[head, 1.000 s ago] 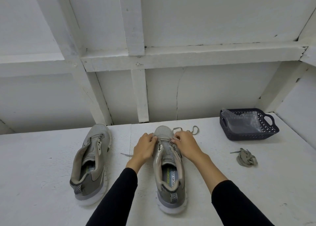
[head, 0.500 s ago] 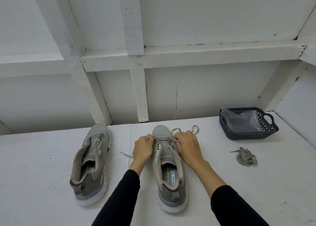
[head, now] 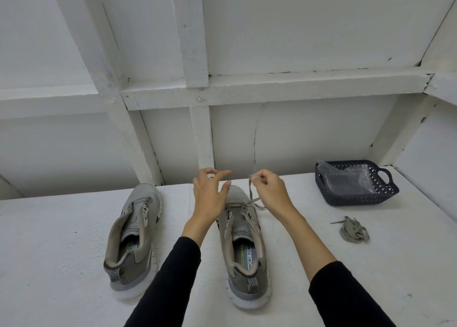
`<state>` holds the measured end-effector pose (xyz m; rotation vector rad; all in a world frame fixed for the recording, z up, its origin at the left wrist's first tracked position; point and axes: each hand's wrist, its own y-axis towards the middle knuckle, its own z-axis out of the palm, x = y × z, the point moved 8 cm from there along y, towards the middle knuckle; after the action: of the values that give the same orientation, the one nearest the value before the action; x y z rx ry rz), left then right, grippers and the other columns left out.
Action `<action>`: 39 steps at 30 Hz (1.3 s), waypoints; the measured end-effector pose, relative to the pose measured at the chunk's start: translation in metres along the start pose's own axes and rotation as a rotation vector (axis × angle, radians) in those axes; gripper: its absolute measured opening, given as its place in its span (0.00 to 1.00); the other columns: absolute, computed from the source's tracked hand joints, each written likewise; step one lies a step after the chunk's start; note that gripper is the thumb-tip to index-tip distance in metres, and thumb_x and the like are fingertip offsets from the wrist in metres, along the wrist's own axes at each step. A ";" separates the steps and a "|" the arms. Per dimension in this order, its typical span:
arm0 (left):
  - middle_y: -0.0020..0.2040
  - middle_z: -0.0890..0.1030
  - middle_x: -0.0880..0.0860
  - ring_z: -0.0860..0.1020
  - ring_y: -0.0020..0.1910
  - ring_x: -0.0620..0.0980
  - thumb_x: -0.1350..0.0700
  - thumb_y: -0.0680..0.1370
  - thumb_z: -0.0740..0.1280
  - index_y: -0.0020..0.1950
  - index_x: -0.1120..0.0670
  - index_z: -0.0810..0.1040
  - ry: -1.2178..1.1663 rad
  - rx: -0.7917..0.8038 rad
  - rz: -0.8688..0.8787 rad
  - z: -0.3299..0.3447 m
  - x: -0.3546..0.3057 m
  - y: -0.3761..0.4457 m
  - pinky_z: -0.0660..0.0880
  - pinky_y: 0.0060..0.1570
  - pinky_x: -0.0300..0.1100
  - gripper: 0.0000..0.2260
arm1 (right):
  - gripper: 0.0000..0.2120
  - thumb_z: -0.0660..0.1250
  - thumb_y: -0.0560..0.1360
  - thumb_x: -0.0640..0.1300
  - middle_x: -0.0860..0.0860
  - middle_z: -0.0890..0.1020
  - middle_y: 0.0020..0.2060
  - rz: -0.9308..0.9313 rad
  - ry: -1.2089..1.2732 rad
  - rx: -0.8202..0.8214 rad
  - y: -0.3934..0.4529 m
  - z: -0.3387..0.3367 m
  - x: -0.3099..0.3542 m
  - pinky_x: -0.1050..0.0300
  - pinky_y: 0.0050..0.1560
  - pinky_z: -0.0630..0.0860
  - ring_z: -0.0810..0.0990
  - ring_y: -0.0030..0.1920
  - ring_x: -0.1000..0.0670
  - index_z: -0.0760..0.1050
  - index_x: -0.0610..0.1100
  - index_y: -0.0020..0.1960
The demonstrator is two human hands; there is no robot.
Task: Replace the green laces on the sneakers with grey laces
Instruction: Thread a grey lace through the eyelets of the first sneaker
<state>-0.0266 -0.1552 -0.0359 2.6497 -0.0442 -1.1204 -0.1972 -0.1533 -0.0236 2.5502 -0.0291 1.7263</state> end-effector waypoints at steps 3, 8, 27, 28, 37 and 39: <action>0.63 0.64 0.47 0.59 0.60 0.48 0.47 0.81 0.62 0.62 0.35 0.76 -0.077 0.120 0.012 0.009 -0.007 -0.003 0.56 0.63 0.44 0.11 | 0.12 0.55 0.82 0.43 0.53 0.78 0.41 -0.098 -0.070 -0.002 -0.005 0.001 0.004 0.56 0.43 0.69 0.74 0.43 0.52 0.74 0.42 0.45; 0.64 0.62 0.43 0.56 0.61 0.46 0.42 0.81 0.58 0.57 0.34 0.78 -0.041 0.295 -0.008 0.031 -0.012 -0.011 0.52 0.60 0.44 0.09 | 0.11 0.55 0.83 0.44 0.53 0.70 0.50 -0.193 -0.403 -0.118 -0.010 -0.004 -0.009 0.54 0.52 0.57 0.62 0.53 0.53 0.74 0.49 0.46; 0.35 0.69 0.48 0.64 0.34 0.45 0.51 0.85 0.54 0.37 0.52 0.70 -0.802 -0.098 -0.338 -0.047 0.030 0.014 0.60 0.40 0.40 0.17 | 0.12 0.57 0.79 0.37 0.40 0.78 0.53 0.358 -0.259 -0.255 -0.012 -0.037 -0.113 0.49 0.49 0.78 0.77 0.51 0.41 0.79 0.38 0.50; 0.34 0.69 0.48 0.65 0.33 0.44 0.51 0.85 0.55 0.38 0.53 0.71 -0.715 -0.050 -0.281 -0.046 0.025 0.013 0.62 0.39 0.39 0.17 | 0.10 0.58 0.78 0.36 0.41 0.78 0.55 0.346 -0.286 -0.233 -0.013 -0.033 -0.114 0.49 0.52 0.77 0.76 0.54 0.41 0.78 0.38 0.53; 0.27 0.73 0.38 0.71 0.31 0.33 0.52 0.82 0.61 0.37 0.58 0.75 -0.422 0.444 -0.037 0.001 -0.023 -0.007 0.65 0.37 0.29 0.16 | 0.13 0.49 0.84 0.47 0.52 0.81 0.49 0.079 0.157 0.115 -0.017 0.027 -0.016 0.60 0.52 0.66 0.74 0.53 0.56 0.69 0.44 0.62; 0.29 0.71 0.40 0.69 0.31 0.35 0.51 0.82 0.61 0.37 0.58 0.75 -0.449 0.444 -0.035 0.000 -0.022 -0.006 0.64 0.38 0.32 0.17 | 0.19 0.49 0.84 0.51 0.52 0.78 0.35 0.134 0.207 0.228 -0.022 0.032 -0.017 0.61 0.47 0.69 0.76 0.40 0.56 0.75 0.41 0.55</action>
<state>-0.0421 -0.1467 -0.0222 2.6957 -0.3726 -1.8847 -0.1732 -0.1336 -0.0522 2.5561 0.0075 2.1525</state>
